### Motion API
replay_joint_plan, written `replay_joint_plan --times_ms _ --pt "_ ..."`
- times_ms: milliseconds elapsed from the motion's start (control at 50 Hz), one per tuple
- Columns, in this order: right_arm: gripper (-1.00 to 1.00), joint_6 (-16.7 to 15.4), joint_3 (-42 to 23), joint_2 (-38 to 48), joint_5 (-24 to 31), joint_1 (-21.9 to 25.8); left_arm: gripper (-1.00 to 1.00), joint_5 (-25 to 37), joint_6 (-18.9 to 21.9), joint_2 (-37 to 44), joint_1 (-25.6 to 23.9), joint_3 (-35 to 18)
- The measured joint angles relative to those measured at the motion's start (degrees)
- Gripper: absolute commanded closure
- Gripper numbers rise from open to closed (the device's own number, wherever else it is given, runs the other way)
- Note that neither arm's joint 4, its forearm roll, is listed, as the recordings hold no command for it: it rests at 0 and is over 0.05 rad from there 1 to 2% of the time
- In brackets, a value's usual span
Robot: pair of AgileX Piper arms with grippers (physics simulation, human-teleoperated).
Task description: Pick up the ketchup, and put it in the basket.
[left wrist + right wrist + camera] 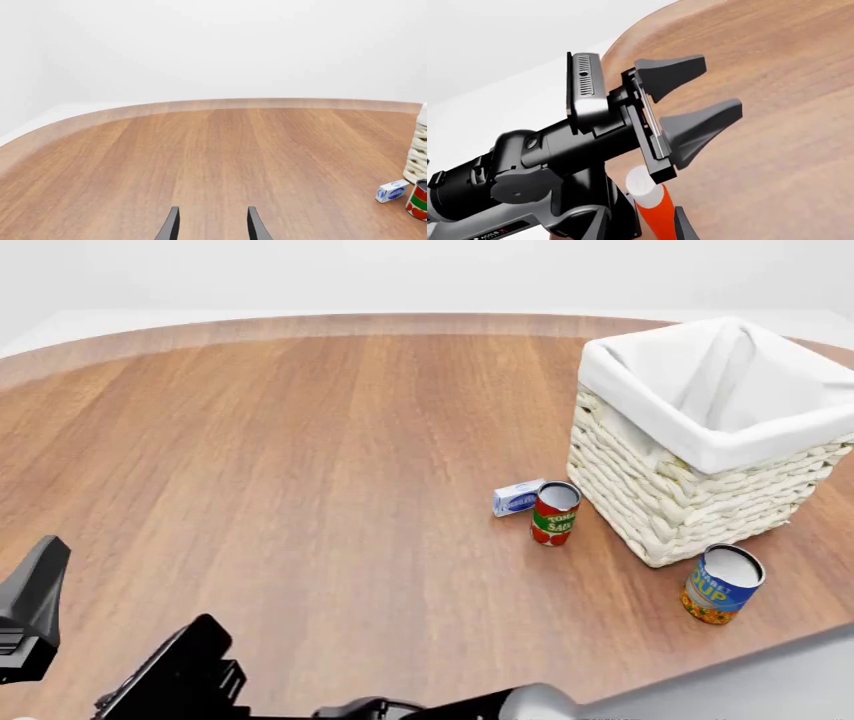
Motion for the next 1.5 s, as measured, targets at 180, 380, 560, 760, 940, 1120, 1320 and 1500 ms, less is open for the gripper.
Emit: replay_joint_plan --times_ms 180,380,560,760,940,1120,1320,1500 --pt "-1.00 0.28 -1.42 1.29 0.26 -0.31 -1.00 0.00 0.00 0.00 0.00 0.00" --pt "-1.00 0.53 -2.89 2.84 0.60 -0.62 -1.00 0.00 0.00 0.00 0.00 0.00" --pt "-1.00 0.83 -3.87 4.29 0.80 -0.40 -1.00 0.00 0.00 0.00 0.00 0.00" --pt "-1.00 1.29 -4.78 6.21 0.60 -0.07 -1.00 0.00 0.00 0.00 0.00 0.00" --pt "-1.00 1.30 -6.31 7.98 1.01 -0.08 -1.00 0.00 0.00 0.00 0.00 0.00" --pt "-1.00 1.19 -7.94 9.64 1.57 -0.30 -1.00 0.00 0.00 0.00 0.00 0.00" --pt "-1.00 1.30 -9.32 11.50 1.93 -0.52 -1.00 0.00 0.00 0.00 0.00 0.00" --pt "-1.00 1.74 -9.96 12.91 1.91 -0.64 -1.00 0.00 0.00 0.00 0.00 0.00"
